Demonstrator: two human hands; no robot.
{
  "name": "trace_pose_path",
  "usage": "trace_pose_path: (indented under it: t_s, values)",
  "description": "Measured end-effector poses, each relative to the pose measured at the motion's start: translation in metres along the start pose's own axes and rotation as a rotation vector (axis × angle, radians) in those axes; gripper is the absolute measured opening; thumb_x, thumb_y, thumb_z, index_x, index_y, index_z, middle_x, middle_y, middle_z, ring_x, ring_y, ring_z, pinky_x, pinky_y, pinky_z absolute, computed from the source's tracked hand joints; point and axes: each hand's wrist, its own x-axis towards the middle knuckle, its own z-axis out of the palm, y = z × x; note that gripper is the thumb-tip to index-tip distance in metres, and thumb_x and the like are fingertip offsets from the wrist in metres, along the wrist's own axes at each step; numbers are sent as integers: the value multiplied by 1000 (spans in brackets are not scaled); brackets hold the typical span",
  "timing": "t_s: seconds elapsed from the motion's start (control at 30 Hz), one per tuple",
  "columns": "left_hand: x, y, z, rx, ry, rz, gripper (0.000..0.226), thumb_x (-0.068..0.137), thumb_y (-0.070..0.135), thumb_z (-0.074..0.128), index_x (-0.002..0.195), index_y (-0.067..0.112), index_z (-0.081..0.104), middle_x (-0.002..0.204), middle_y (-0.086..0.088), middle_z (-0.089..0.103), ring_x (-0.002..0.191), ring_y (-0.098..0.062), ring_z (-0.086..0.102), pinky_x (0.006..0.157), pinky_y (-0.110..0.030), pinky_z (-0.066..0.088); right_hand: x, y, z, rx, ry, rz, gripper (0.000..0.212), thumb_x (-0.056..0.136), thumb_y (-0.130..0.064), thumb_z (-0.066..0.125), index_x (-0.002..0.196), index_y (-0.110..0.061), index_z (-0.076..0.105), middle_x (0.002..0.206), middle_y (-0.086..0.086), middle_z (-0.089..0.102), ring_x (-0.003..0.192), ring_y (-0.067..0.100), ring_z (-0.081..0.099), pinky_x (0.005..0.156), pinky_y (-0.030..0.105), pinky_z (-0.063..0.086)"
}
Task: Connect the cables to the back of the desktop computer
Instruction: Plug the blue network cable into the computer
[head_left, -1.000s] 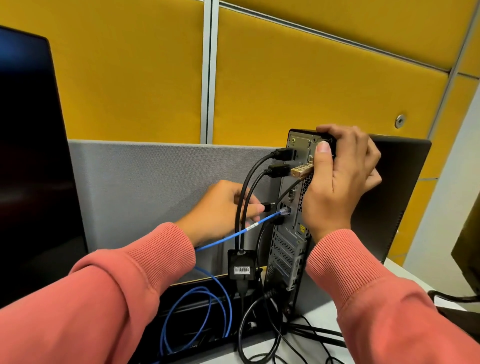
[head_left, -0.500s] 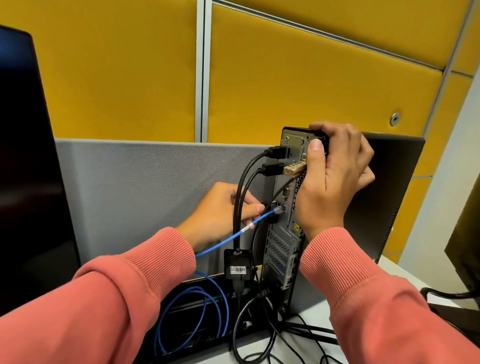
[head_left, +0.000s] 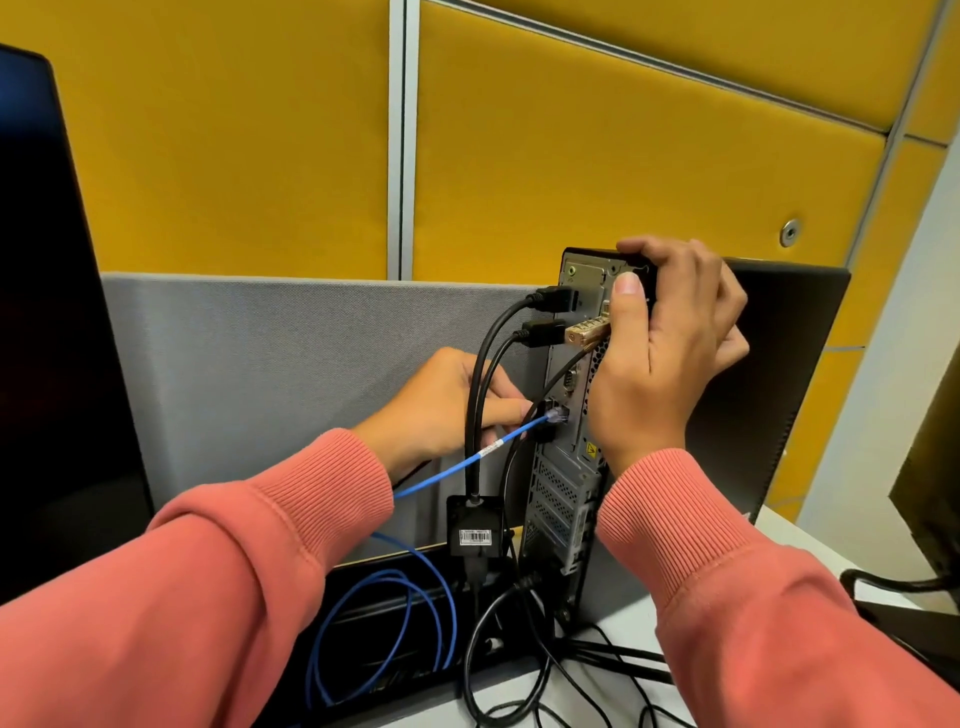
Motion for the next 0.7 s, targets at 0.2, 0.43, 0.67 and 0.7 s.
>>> trace_pose_path:
  t_s: [0.2,0.43,0.67,0.7]
  values:
    - [5,3,3,3,-43,16,12,89,4,77,86,-7,73,60,0,71,49,-6,60,48,-14,46,-1,0,0,-4,6,-2,23,98,-25,49,116,-29,63,121,-29,45,136,9,36,107,49,27]
    - [7,1,2,8,-45,11,16,88,10,79,89,-5,74,68,-12,69,52,-11,58,48,-16,46,-1,0,1,-13,7,2,23,99,-25,49,116,-29,63,125,-20,53,136,10,37,106,47,27]
    - [-9,-3,-4,-81,-50,-133,19,93,14,75,101,-4,76,83,-16,69,60,-13,59,57,-19,52,0,-3,-2,-34,-12,14,23,98,-25,49,116,-30,62,124,-17,53,135,11,36,104,47,27]
    - [-13,-4,-5,-88,-39,-158,19,94,16,74,101,-2,76,84,-16,70,62,-13,59,57,-20,51,0,-3,-2,-40,-17,15,23,98,-25,48,116,-30,61,124,-17,54,136,12,36,104,48,28]
